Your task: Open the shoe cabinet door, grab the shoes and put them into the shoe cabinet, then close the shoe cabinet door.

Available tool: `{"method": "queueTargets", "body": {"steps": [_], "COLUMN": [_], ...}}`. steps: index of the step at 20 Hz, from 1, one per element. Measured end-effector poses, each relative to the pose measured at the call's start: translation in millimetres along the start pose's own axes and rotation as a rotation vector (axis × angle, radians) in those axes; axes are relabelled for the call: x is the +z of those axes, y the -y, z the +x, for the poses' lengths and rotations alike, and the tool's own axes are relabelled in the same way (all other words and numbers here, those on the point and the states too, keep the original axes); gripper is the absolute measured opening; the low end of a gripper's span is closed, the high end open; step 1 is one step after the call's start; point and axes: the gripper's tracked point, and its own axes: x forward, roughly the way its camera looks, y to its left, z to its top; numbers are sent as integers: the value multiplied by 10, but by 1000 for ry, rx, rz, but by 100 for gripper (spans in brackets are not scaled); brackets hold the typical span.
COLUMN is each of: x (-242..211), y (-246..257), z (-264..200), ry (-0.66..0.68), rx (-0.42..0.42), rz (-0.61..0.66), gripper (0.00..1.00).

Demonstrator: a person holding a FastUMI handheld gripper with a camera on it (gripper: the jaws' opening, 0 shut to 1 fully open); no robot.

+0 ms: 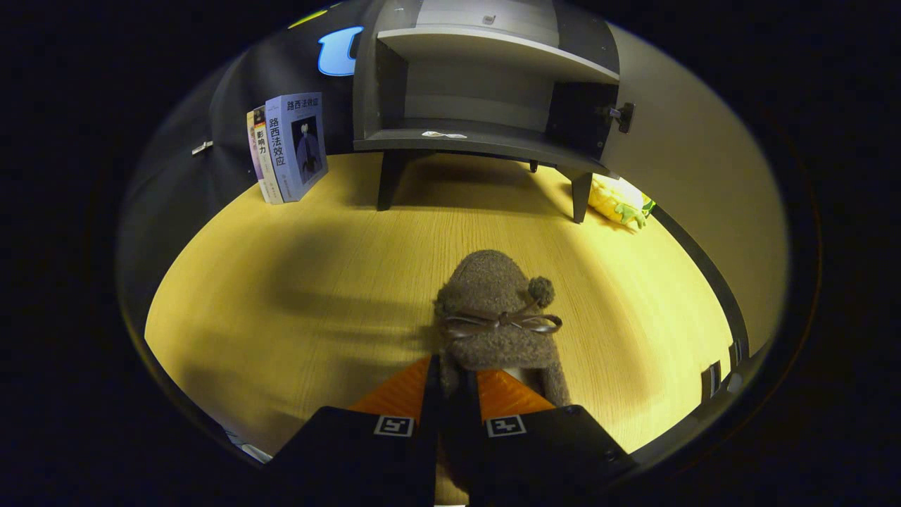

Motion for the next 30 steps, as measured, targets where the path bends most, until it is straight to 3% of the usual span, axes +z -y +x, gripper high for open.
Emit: {"method": "queueTargets", "body": {"steps": [10,11,12,18,23,30], "x": [62,158,137,173,371,1109], "y": [-10,4,4,18,42,90], "z": [247,72,224,138,-184,-939], "ry": [10,-4,-2,-16,11,114], "rx": [15,10,10,13,16,19], "rz": [-10,-20,-15,-11,-26,-7], "gripper": [22,7,6,7,6,6]}}
